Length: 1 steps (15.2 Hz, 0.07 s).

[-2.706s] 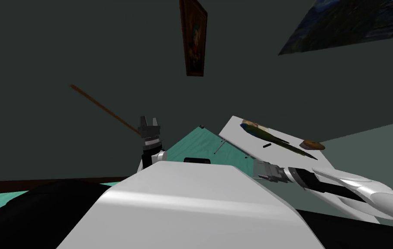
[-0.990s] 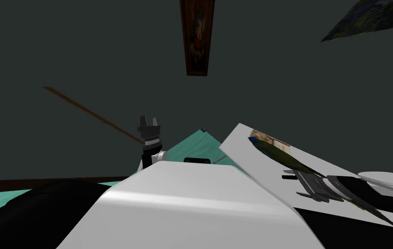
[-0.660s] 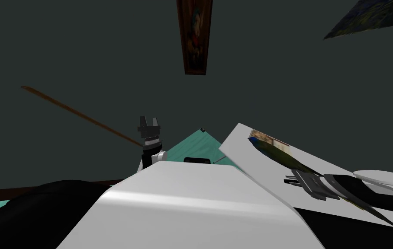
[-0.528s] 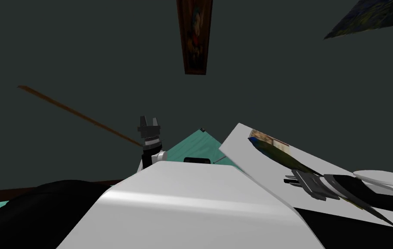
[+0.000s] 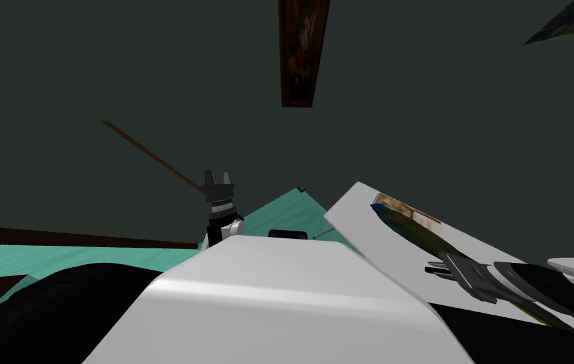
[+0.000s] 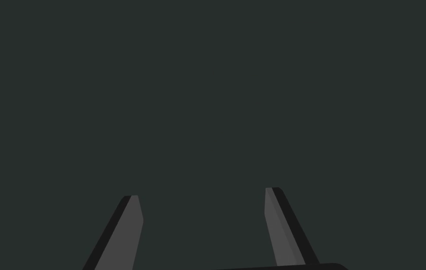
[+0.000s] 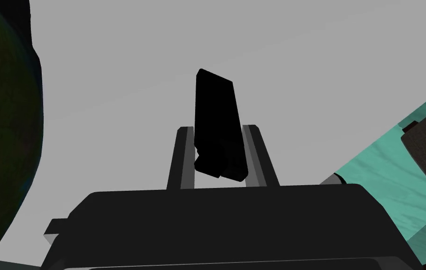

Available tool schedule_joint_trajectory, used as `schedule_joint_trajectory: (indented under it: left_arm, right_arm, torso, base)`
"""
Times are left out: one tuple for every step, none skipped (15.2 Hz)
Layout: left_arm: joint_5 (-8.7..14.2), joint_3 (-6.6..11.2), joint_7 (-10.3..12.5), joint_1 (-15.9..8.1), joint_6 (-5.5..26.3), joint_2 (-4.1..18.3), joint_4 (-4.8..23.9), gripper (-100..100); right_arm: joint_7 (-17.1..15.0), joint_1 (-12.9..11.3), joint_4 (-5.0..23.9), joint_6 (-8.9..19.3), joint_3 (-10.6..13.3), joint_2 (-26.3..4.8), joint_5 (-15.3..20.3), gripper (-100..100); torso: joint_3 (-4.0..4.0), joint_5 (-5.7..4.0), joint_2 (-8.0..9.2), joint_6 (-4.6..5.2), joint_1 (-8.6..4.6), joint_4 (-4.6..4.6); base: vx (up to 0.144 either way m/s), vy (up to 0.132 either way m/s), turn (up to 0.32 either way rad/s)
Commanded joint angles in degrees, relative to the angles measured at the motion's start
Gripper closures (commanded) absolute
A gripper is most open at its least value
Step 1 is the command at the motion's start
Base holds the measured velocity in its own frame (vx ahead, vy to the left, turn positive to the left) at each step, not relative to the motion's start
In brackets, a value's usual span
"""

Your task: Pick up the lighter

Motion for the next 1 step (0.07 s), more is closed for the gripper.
schedule_joint_trajectory:
  left_arm:
    - [0.0, 0.0, 0.0, 0.0, 0.0, 0.0, 0.0, 0]
  right_arm:
    - [0.0, 0.0, 0.0, 0.0, 0.0, 0.0, 0.0, 100]
  torso:
    - [0.0, 0.0, 0.0, 0.0, 0.0, 0.0]
  base:
    - [-0.039, 0.003, 0.056]
